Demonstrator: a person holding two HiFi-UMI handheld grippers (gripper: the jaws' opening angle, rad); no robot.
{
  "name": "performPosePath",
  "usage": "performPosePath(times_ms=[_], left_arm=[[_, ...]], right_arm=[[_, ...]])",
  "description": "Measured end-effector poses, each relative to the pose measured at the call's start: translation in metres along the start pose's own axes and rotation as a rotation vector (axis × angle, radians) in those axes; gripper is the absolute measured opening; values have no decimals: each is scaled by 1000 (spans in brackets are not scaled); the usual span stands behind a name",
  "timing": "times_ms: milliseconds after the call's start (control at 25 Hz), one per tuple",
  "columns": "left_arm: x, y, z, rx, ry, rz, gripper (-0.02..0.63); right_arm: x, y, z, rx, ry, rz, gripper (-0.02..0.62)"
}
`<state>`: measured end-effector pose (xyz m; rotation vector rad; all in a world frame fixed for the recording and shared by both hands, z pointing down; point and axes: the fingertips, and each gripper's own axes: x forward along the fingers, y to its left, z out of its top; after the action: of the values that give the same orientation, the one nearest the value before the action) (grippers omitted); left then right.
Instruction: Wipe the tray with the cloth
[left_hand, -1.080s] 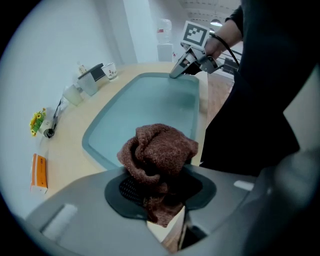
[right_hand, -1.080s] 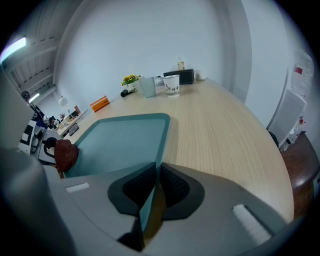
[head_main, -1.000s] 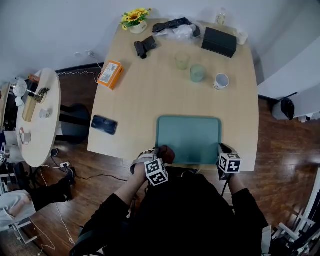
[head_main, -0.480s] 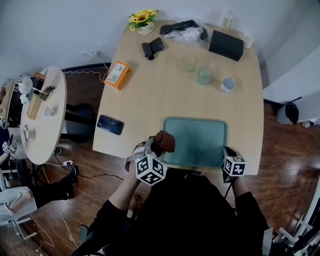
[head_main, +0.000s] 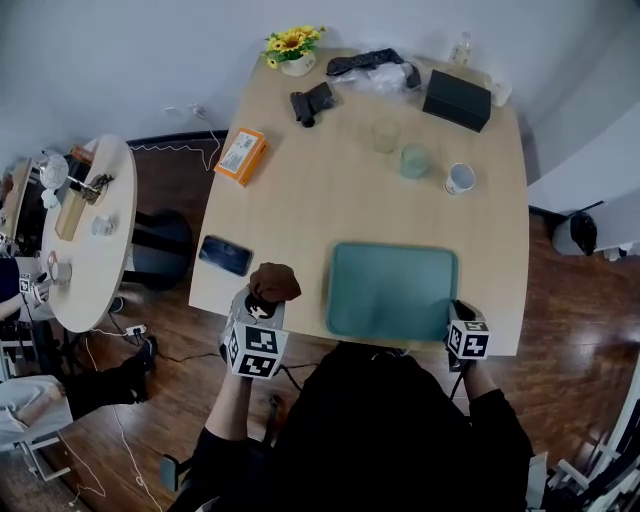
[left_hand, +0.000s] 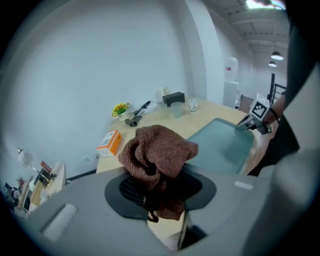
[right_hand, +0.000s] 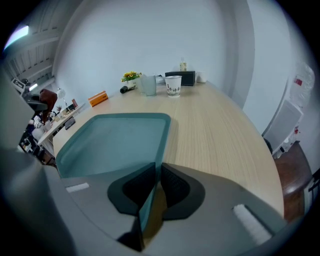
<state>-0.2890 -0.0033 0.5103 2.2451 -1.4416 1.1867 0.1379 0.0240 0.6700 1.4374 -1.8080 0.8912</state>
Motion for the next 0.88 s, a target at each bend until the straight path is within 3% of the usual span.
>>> performPosePath(times_ms=[160, 360, 600, 880], left_arm=[[6, -2, 1, 1, 2, -1, 117], [10, -12, 12, 24, -11, -19, 117], [16, -12, 14, 41, -7, -17, 117], [72, -19, -40, 14, 119, -37, 117]], right_arm=[[-4, -6, -2, 36, -13, -68, 34], [-7, -9, -2, 56, -8, -57, 35], [-65, -2, 52, -86, -300, -117, 2], [-80, -4, 58, -35, -328, -97, 2]])
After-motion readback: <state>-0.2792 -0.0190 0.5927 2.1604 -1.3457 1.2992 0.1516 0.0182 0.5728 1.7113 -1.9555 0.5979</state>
